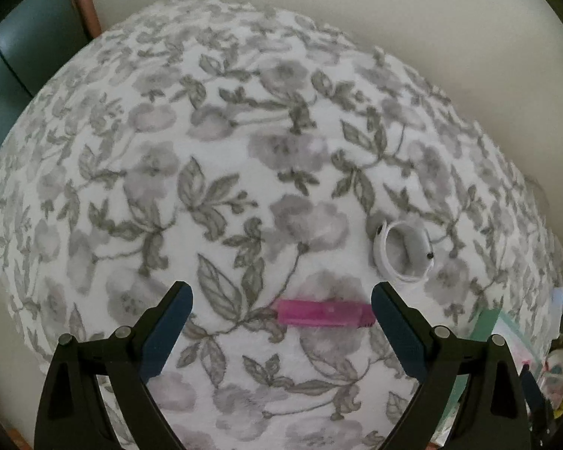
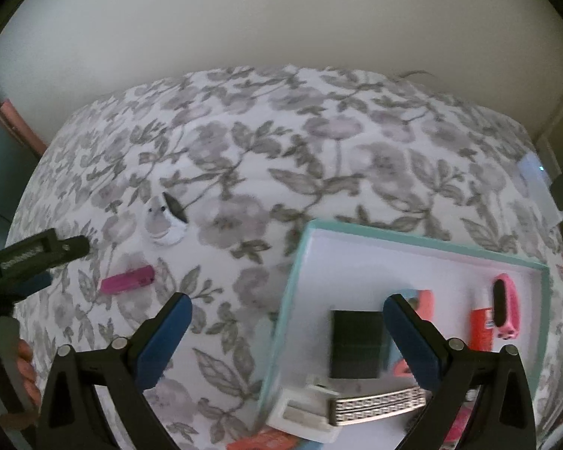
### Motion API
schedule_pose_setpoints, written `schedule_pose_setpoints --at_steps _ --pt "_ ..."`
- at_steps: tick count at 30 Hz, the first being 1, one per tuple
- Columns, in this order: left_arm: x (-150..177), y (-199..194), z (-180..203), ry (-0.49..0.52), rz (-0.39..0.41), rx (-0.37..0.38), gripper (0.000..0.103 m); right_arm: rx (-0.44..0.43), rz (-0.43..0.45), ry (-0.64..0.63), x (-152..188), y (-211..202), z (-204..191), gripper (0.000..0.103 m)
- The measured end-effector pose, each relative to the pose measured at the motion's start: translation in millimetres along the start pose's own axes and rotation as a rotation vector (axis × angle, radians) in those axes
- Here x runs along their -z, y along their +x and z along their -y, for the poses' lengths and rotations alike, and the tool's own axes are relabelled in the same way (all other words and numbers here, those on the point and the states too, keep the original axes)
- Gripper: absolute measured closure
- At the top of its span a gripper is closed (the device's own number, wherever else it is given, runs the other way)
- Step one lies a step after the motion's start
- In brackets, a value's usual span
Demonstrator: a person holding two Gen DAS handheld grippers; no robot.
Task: Organize rigid objects
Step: 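Move left tool to the magenta stick while right tool approaches the white watch band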
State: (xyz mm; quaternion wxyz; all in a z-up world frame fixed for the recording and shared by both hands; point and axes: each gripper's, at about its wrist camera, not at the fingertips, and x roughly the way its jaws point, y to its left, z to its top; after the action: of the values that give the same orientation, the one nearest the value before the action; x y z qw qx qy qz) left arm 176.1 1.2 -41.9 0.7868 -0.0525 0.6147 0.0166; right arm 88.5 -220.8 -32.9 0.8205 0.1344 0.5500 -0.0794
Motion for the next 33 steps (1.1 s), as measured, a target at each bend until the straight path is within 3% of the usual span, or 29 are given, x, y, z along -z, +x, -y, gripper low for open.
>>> schedule_pose_setpoints --at_steps 15,29,33 --pt "18 47 37 0.132 -0.107 0.028 0.007 0.005 -0.025 -0.014 2 15 -9 0.0" --pt "17 62 63 0.172 -0.1 0.021 0.007 0.017 -0.013 0.026 0 13 -1 0.0" --pt "18 64 66 0.181 -0.105 0.02 0.012 0.034 -0.008 0.02 0 12 -3 0.0"
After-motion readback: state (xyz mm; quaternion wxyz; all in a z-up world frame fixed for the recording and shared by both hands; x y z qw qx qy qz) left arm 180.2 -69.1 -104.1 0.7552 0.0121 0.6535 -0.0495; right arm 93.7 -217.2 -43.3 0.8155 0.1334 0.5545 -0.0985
